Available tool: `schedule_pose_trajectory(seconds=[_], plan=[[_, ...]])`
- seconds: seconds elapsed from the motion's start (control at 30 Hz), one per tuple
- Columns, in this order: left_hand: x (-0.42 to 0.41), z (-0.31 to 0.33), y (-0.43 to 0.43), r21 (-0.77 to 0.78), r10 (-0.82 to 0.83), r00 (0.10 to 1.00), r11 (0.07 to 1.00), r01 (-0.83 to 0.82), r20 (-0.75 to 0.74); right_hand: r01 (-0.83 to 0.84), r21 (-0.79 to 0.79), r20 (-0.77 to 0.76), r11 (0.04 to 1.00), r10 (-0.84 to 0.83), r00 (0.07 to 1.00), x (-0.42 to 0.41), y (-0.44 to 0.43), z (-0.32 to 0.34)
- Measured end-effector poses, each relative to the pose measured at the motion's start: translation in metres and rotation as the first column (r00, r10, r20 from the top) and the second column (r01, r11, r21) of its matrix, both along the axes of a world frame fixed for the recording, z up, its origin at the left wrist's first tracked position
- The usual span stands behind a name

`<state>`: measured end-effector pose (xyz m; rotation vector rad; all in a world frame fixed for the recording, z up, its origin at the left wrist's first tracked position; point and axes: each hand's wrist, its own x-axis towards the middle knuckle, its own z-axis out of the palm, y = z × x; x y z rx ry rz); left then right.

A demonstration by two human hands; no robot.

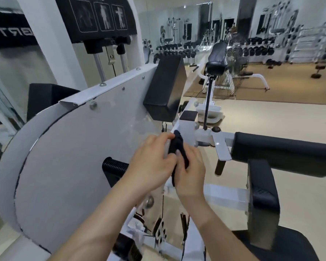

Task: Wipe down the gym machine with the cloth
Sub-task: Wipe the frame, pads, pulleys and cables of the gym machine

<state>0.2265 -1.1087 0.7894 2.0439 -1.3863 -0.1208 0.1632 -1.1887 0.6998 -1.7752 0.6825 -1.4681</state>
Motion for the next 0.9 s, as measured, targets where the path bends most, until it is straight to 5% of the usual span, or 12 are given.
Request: schedule_pose_trajectory(seconds=[0.13,0.3,0.53,0.7,0.9], plan=[[0.001,0.012,-0.026,0.085,-0.064,0.994,0.995,0.056,0.087,0.227,-0.088,-0.071,0.97,-0.234,0.97,0.015,-0.028,0.016],[0.008,0.011,-0.034,0.147,-0.085,0.995,0.986,0.077,0.049,0.33,-0.503,-0.033,0.799,-0.399,0.916,0.019,-0.061,0.013],[0.009,0.01,-0.031,0.193,-0.042,0.994,0.981,0.022,0.099,0.013,-0.453,-0.481,0.891,-0.258,0.838,-0.032,-0.048,-0.055],[0.01,0.009,-0.031,0.169,-0.033,0.993,0.986,0.014,0.109,0.203,-0.65,-0.097,0.732,-0.345,0.934,-0.013,-0.075,0.029],[-0.002,0.008,-0.028,0.179,0.028,0.855,0.974,-0.141,0.519,0.02,-0.675,-0.319,0.738,-0.317,0.893,-0.021,-0.081,-0.029]])
